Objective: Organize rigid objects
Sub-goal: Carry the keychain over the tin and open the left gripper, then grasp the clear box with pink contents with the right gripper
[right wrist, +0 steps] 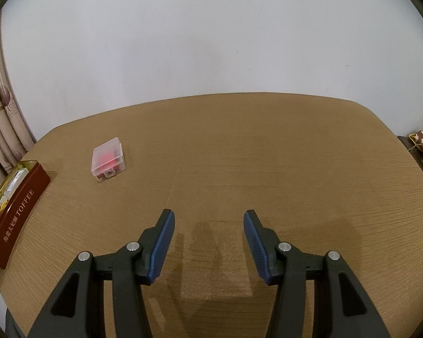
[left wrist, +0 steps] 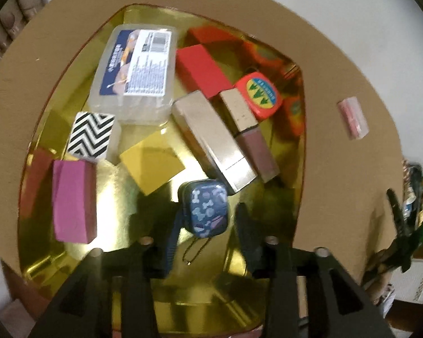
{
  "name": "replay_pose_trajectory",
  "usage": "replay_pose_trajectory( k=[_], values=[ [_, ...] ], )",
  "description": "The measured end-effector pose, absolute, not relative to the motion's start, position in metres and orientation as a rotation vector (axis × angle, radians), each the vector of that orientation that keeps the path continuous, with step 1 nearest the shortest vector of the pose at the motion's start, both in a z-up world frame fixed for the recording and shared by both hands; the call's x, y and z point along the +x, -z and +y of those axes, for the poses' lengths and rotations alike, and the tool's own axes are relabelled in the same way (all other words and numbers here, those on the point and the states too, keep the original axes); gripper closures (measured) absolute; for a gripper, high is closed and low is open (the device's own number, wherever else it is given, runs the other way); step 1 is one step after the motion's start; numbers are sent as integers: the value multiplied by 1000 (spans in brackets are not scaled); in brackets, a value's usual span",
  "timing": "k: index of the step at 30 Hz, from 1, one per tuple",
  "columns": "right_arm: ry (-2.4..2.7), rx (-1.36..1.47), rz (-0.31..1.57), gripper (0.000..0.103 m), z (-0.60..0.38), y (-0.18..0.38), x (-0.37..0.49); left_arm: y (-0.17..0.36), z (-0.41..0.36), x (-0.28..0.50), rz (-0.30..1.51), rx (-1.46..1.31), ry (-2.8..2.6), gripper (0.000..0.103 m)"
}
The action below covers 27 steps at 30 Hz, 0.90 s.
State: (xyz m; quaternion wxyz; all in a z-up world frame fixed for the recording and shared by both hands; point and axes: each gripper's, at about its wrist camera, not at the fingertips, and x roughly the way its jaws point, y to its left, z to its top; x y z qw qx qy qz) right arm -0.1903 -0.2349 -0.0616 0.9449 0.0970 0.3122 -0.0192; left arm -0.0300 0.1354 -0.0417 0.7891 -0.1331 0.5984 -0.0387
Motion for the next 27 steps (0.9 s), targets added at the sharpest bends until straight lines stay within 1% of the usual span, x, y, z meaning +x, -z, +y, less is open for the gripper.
replay_pose_trajectory(
  k=[4, 9, 11, 13, 14, 15, 17, 19, 23, 27],
  values=[
    [39, 191, 638, 51, -235, 62, -193, 40, 131, -33, 1272, -213, 40, 54],
    [24, 163, 660, 51, -230, 62, -192, 20, 136, -57, 1220, -210, 64, 54],
    [7, 145, 687, 51, -227, 62, -189, 5, 136, -77, 1151, -186, 49, 54],
    [-68, 130, 724, 51, -217, 60, -181, -7, 136, -102, 1081, -139, 13, 50],
    [-100, 126, 737, 51, -211, 58, -177, -14, 134, -115, 1044, -113, -10, 44],
    [-129, 120, 743, 51, -205, 54, -173, -19, 133, -130, 1003, -90, -32, 42],
    [-205, 107, 748, 51, -189, 42, -163, -25, 129, -161, 917, -47, -87, 42],
    [-250, 69, 750, 51, -173, 31, -150, -24, 126, -182, 873, -22, -107, 41],
    [-301, 4, 793, 51, -146, 17, -111, -3, 117, -226, 805, -7, -184, 41],
    [-324, -24, 846, 51, -130, 14, -78, 14, 120, -254, 780, 12, -228, 41]
  ],
)
